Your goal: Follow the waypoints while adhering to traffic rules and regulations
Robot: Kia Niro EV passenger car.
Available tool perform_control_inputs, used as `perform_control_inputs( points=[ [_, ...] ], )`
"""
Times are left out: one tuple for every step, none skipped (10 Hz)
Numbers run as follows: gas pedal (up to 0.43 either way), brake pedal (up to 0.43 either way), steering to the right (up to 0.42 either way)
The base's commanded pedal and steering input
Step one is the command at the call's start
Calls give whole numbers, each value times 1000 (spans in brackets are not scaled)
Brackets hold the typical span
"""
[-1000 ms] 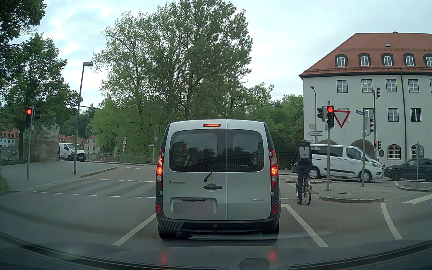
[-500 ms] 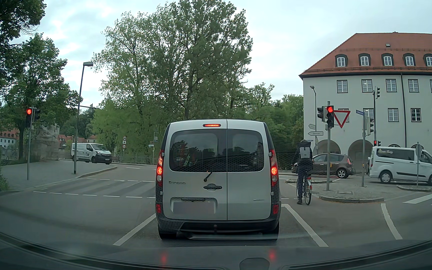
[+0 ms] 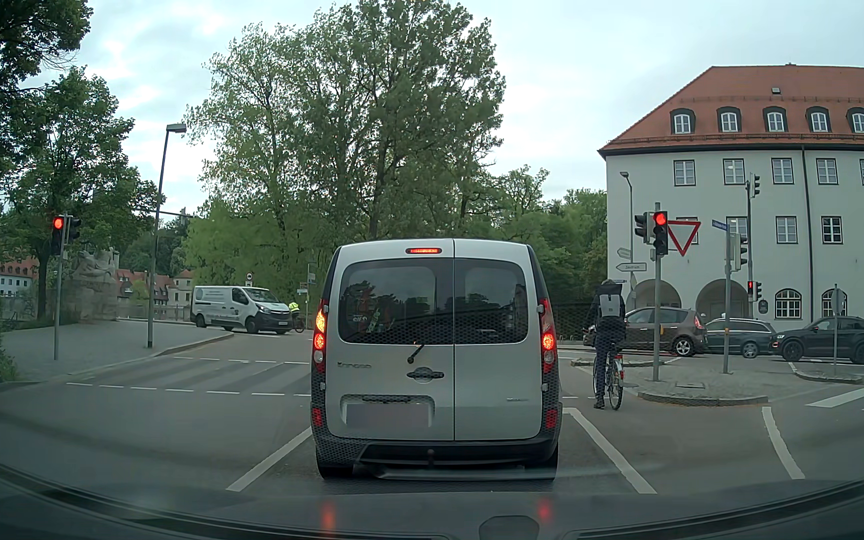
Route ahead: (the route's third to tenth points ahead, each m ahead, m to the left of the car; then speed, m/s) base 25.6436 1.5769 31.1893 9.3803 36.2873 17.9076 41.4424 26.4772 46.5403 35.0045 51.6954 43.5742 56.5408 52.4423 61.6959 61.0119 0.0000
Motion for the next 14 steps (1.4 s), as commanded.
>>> perform_control_inputs(
  points=[
    [0,244,-5],
    [0,244,-5],
    [0,244,-5],
    [0,244,-5],
    [0,244,-5],
    [0,244,-5],
    [0,244,-5],
    [0,244,-5],
    [0,244,-5],
    [0,244,-5],
    [0,244,-5],
    [0,244,-5],
    [0,244,-5],
    [0,244,-5]
  ],
)
